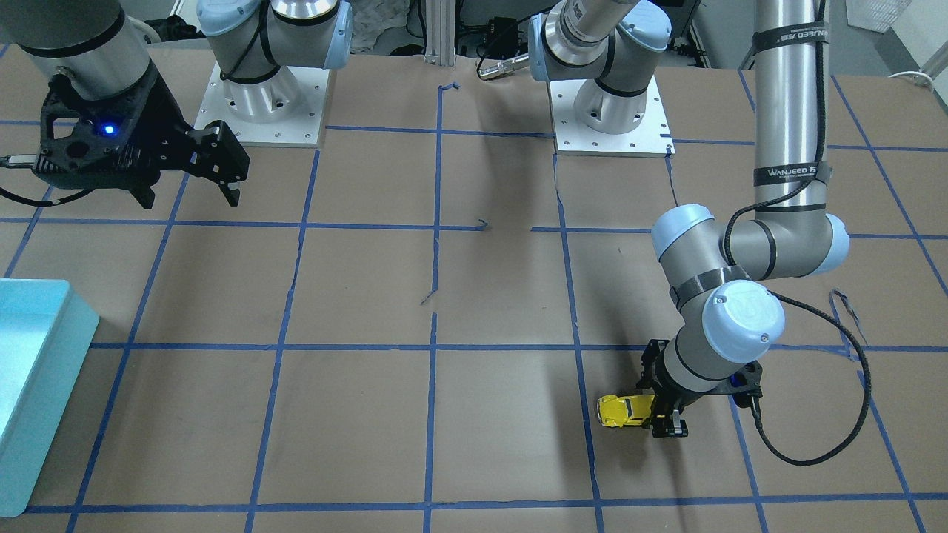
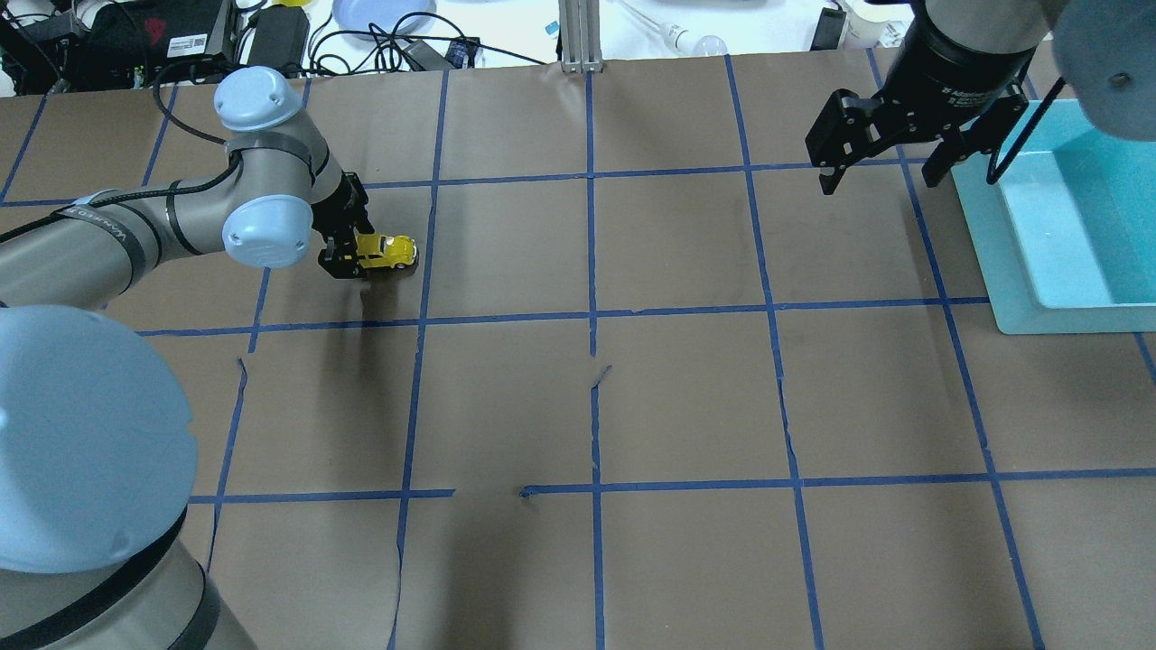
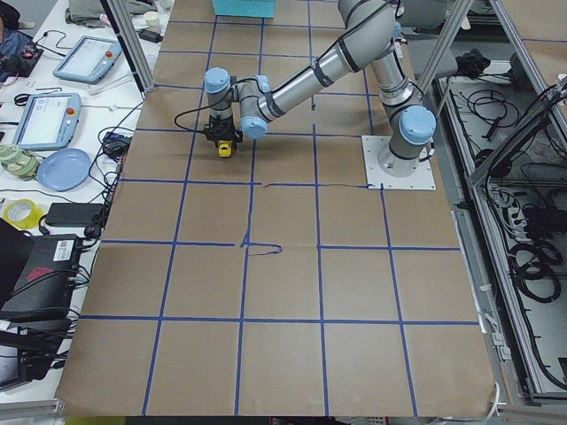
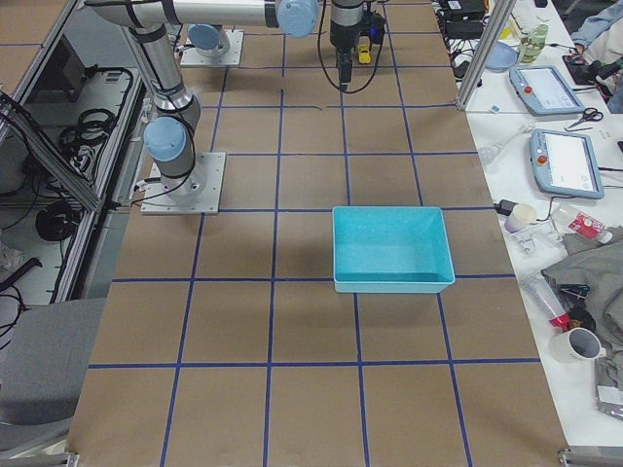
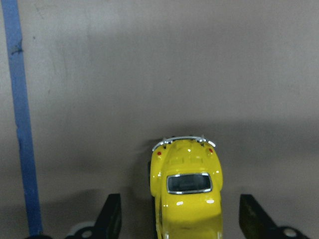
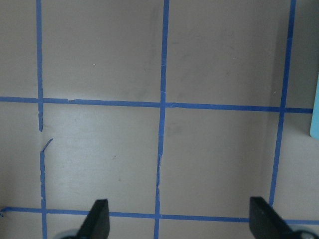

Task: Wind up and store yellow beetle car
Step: 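Press the car down and drag it toward the right arm with left gripper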

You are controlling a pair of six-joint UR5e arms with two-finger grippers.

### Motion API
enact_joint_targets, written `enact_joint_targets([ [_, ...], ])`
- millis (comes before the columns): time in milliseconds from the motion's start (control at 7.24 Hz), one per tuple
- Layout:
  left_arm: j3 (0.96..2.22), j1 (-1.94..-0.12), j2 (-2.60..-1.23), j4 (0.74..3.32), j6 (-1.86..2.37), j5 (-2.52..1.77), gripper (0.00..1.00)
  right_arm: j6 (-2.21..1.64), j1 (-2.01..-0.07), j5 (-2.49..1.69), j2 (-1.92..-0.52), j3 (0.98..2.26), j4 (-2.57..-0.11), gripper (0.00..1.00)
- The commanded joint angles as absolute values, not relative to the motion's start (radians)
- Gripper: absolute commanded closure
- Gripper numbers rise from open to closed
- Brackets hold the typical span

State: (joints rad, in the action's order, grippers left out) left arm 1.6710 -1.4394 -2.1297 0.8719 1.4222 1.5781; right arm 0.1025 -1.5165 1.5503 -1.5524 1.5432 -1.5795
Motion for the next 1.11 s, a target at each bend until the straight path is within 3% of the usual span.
enact_joint_targets([
  [0, 1.671, -1.437, -2.112, 0.874, 1.437, 1.498, 1.0, 0.103, -1.517, 1.551, -1.552, 1.543, -1.577, 0.0],
  [967, 1.635, -1.563, -2.102, 0.939, 1.508, 1.409, 1.0, 0.104, -1.513, 1.554, -1.552, 1.549, -1.577, 0.0],
])
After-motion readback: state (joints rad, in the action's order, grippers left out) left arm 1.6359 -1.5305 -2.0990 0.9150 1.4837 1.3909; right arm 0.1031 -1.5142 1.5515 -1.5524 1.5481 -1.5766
